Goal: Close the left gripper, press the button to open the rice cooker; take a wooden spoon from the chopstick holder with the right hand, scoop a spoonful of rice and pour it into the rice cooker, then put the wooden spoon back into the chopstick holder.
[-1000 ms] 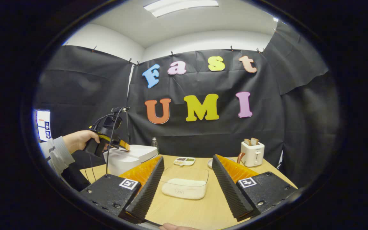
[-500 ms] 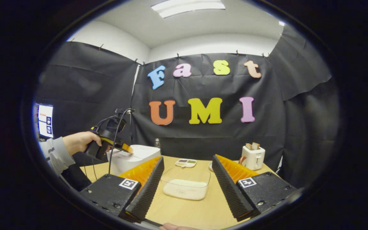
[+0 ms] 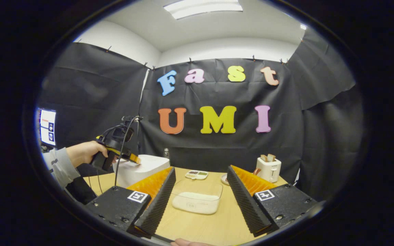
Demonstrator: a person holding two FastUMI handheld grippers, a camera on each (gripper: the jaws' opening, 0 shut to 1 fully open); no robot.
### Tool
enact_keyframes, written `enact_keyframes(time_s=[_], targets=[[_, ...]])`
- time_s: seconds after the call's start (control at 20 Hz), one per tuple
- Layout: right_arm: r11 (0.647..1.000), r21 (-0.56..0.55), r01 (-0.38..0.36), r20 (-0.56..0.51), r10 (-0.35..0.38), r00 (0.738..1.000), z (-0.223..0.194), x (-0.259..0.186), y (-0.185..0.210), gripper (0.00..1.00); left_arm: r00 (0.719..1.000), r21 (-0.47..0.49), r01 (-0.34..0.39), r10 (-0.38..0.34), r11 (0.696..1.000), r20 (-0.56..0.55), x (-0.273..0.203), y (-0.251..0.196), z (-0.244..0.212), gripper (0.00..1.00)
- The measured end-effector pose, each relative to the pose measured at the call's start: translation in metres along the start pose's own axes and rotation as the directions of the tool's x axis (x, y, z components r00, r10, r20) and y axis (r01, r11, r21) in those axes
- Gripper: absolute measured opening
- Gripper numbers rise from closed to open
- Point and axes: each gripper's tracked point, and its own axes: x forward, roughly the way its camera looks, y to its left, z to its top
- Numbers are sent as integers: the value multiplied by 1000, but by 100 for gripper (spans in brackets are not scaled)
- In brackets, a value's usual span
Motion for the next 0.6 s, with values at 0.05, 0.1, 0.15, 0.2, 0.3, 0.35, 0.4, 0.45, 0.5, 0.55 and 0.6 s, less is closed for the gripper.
enact_keyframes(time_s=[0.05,0.1,0.15,0.2,0.3,0.35,0.4,0.45,0.5,0.55,0.6], targets=[[1000,0,6,0,-6,1000,0,0,-2,99,1000,-10,-8,8,1000,5,0,1,2,95],[1000,2,11,0,-11,1000,0,0,-4,100,1000,-23,-16,17,1000,18,-3,2,6,95],[1000,6,17,-1,-17,1000,0,0,-7,100,1000,-34,-8,9,999,29,-6,-1,10,93],[1000,10,19,-4,-19,1000,-1,1,-9,99,999,-45,-1,4,999,51,-13,-5,15,93],[1000,18,23,-12,-23,1000,-4,2,-11,99,992,-47,38,-32,998,118,-32,-17,32,92],[999,22,24,-13,-24,1000,-3,1,-12,90,986,-38,49,-42,998,159,-45,-21,39,92],[999,24,26,-14,-26,1000,-3,1,-14,99,979,-24,42,-36,999,202,-55,-23,47,92],[999,26,28,-18,-27,999,-4,2,-15,99,970,-5,39,-37,999,240,-69,-26,54,92],[999,28,31,-22,-30,999,-5,2,-16,99,961,5,42,-42,999,274,-80,-31,57,92],[999,30,34,-27,-33,999,-6,2,-17,99,952,22,48,-53,999,301,-93,-38,59,92],[999,32,38,-32,-37,999,-6,2,-19,99,944,39,51,-61,998,323,-104,-45,57,91]])
